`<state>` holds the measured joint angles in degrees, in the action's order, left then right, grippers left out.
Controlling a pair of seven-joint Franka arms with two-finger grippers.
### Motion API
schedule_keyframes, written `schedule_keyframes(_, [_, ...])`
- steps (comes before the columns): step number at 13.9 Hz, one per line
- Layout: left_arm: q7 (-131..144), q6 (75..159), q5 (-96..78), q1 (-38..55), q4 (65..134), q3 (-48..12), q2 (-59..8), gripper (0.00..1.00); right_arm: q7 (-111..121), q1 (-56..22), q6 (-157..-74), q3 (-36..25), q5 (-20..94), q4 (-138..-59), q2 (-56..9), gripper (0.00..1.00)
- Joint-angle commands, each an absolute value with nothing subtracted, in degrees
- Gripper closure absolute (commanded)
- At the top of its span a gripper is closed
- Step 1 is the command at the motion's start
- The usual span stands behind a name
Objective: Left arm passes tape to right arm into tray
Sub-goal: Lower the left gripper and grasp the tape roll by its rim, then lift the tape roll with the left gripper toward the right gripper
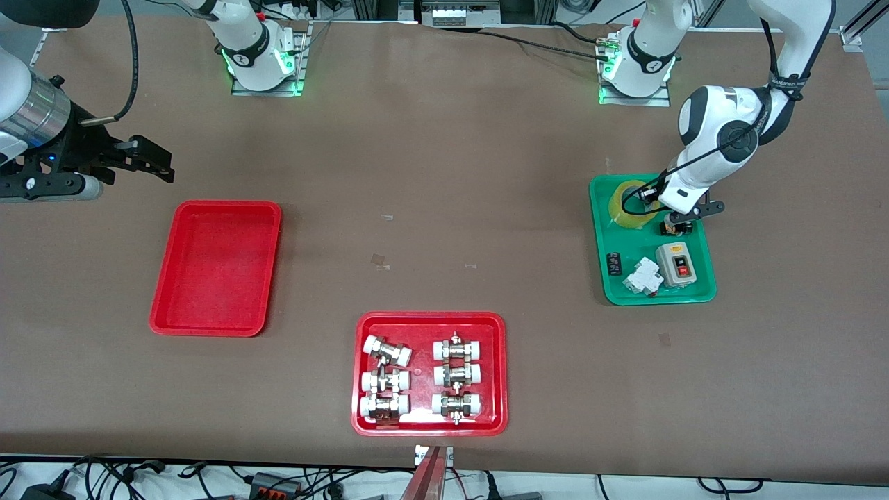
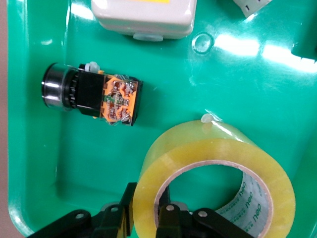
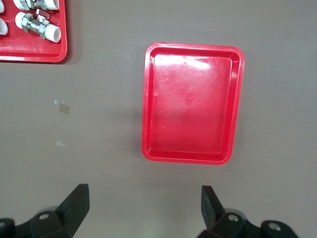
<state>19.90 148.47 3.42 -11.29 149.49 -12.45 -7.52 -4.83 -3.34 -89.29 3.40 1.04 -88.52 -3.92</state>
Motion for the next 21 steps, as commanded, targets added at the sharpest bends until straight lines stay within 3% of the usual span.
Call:
schedule_keyframes(1, [20.0, 148.4, 4.4, -11.9, 148.5, -12.9, -5.7, 0.99, -4.0, -3.0, -89.5, 3.5, 2.0, -88.7, -3.3, 0.00])
schedule_keyframes(3, [20.2, 147.3, 4.5, -11.3, 147.9, -13.3, -2.9, 1.00, -4.0, -3.0, -89.5, 3.5, 2.0, -88.7, -3.3, 0.00])
schedule_keyframes(5, [20.8, 141.1, 4.2, -11.3, 144.2, -16.8, -0.5, 1.00, -4.0, -3.0, -89.5, 3.5, 2.0, -88.7, -3.3, 0.00])
schedule_keyframes(9, [26.1, 119.2, 2.8, -10.9, 125.9, -24.1, -1.7, 1.00, -4.0, -3.1, -89.5, 3.5, 2.0, -88.7, -3.3, 0.00])
schedule_keyframes(13, [43.1, 115.5, 1.7, -9.8, 109.2, -35.5, -12.8, 1.00, -4.0, -3.1, -89.5, 3.5, 2.0, -88.6, -3.3, 0.00])
schedule_keyframes(18, [53.8, 116.0, 2.3, 3.3, 86.8, -36.3, -29.6, 1.00, -4.0, -3.0, -88.9, 3.5, 2.0, -88.5, -3.9, 0.00])
schedule_keyframes(21, [56.4, 121.5, 2.0, 10.1, 78.3, -35.6, -37.4, 1.00, -4.0, -3.1, -88.8, 3.6, 1.9, -88.5, -4.0, 0.00])
